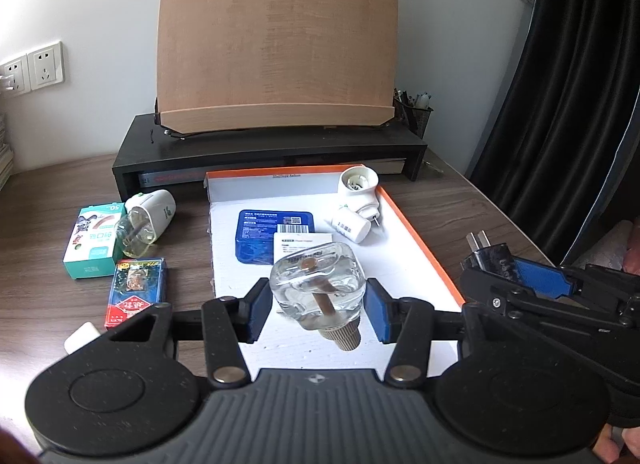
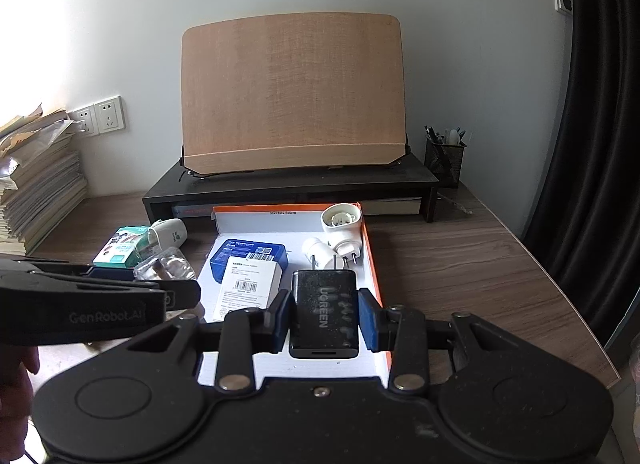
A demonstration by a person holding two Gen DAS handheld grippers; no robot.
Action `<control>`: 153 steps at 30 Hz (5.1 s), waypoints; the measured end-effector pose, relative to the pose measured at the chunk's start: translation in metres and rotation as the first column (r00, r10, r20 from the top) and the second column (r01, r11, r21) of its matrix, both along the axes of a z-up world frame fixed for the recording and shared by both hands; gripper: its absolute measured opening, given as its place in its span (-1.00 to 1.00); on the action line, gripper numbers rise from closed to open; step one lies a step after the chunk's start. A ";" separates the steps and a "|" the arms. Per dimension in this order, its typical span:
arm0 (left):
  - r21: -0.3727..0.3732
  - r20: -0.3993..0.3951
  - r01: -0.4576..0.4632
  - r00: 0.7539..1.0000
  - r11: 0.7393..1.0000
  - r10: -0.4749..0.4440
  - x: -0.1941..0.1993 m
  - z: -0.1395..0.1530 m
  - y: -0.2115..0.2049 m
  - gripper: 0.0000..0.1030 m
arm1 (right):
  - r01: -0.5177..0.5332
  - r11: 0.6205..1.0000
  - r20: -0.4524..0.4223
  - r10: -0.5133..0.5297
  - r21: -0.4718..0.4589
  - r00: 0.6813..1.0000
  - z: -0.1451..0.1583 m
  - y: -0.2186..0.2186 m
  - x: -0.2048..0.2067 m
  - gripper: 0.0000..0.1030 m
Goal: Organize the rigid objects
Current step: 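Carry the glass bottle with the left tool while the right tool carries the black charger over the box, then release the black charger into the box with the right tool while the left tool releases the glass bottle, then move the left tool to the white charger cube while the right tool moves to the red card box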
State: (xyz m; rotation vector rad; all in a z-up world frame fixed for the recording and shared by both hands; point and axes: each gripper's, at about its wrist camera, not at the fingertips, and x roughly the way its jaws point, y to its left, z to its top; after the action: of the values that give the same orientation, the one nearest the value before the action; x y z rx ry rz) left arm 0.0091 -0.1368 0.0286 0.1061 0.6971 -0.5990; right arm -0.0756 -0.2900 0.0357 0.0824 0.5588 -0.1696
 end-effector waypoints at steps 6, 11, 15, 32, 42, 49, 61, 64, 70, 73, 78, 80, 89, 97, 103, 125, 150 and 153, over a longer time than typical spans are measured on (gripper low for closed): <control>0.014 0.006 -0.029 1.000 0.999 0.029 -0.005 0.001 -0.007 -0.02 | -0.029 1.000 0.006 0.029 0.006 1.000 0.000 -0.008 0.001 -0.15; 0.020 0.002 -0.058 0.998 0.998 0.058 -0.008 0.000 -0.010 -0.02 | -0.051 0.999 0.007 0.051 0.011 0.999 0.000 -0.012 0.000 -0.15; 0.020 0.001 -0.075 0.997 0.997 0.075 -0.010 0.000 -0.012 -0.02 | -0.062 0.998 0.007 0.062 0.015 0.998 0.001 -0.015 0.000 -0.15; 0.019 -0.019 -0.107 0.994 0.994 0.107 -0.011 -0.004 -0.018 -0.02 | -0.098 0.995 -0.008 0.098 0.020 0.995 -0.004 -0.021 0.006 -0.15; 0.027 -0.032 -0.110 0.993 0.994 0.111 -0.004 -0.008 -0.021 -0.02 | -0.103 0.994 -0.016 0.104 0.026 0.995 -0.009 -0.025 0.016 -0.15; 0.036 -0.036 -0.113 0.993 0.993 0.114 0.003 -0.011 -0.021 -0.02 | -0.109 0.994 -0.018 0.110 0.030 0.994 -0.011 -0.025 0.025 -0.15; 0.044 -0.062 -0.117 0.991 0.992 0.119 0.012 -0.017 -0.023 -0.02 | -0.106 0.994 -0.039 0.107 0.025 0.993 -0.014 -0.023 0.039 -0.15; 0.043 -0.069 -0.115 0.991 0.992 0.118 0.016 -0.018 -0.023 -0.02 | -0.105 0.994 -0.042 0.106 0.025 0.994 -0.015 -0.024 0.042 -0.15; 0.049 -0.077 -0.113 0.990 0.992 0.117 0.020 -0.020 -0.023 -0.02 | -0.104 0.994 -0.053 0.105 0.026 0.993 -0.017 -0.024 0.049 -0.15; 0.050 -0.085 -0.115 0.989 0.992 0.119 0.022 -0.021 -0.022 -0.02 | -0.108 0.994 -0.058 0.109 0.029 0.992 -0.019 -0.024 0.052 -0.15; 0.053 -0.092 -0.118 0.988 0.992 0.123 0.025 -0.023 -0.021 -0.02 | -0.111 0.993 -0.071 0.114 0.034 0.991 -0.023 -0.024 0.058 -0.15; 0.054 -0.095 -0.120 0.988 0.991 0.124 0.026 -0.023 -0.021 -0.02 | -0.113 0.993 -0.074 0.115 0.034 0.991 -0.024 -0.024 0.060 -0.15; 0.057 -0.107 -0.127 0.985 0.990 0.133 0.030 -0.027 -0.021 -0.02 | -0.115 0.993 -0.088 0.118 0.037 0.989 -0.028 -0.026 0.067 -0.15; 0.058 -0.118 -0.125 0.984 0.990 0.132 0.033 -0.030 -0.021 -0.02 | -0.124 0.992 -0.101 0.127 0.037 0.987 -0.032 -0.025 0.072 -0.15; 0.061 -0.124 -0.120 0.984 0.991 0.127 0.035 -0.032 -0.023 -0.02 | -0.120 0.992 -0.111 0.124 0.037 0.986 -0.034 -0.025 0.076 -0.15; 0.069 -0.130 -0.119 0.983 0.990 0.127 0.037 -0.033 -0.014 -0.02 | -0.123 0.992 -0.131 0.126 0.032 0.983 -0.036 -0.017 0.088 -0.21; 0.047 -0.086 -0.186 0.978 0.981 0.189 0.034 -0.020 0.019 0.51 | -0.094 0.995 -0.066 0.096 0.033 0.993 -0.017 -0.002 0.080 0.57; 0.042 -0.090 -0.228 0.969 0.973 0.231 0.038 -0.018 0.036 0.52 | -0.119 0.992 -0.066 0.121 0.027 0.990 -0.016 0.010 0.084 0.57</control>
State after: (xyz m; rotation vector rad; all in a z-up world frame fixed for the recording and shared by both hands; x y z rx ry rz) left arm 0.0469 -0.1009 0.0103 0.0252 0.7978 -0.3720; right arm 0.0082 -0.2799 0.0198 0.0653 0.6319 -0.0488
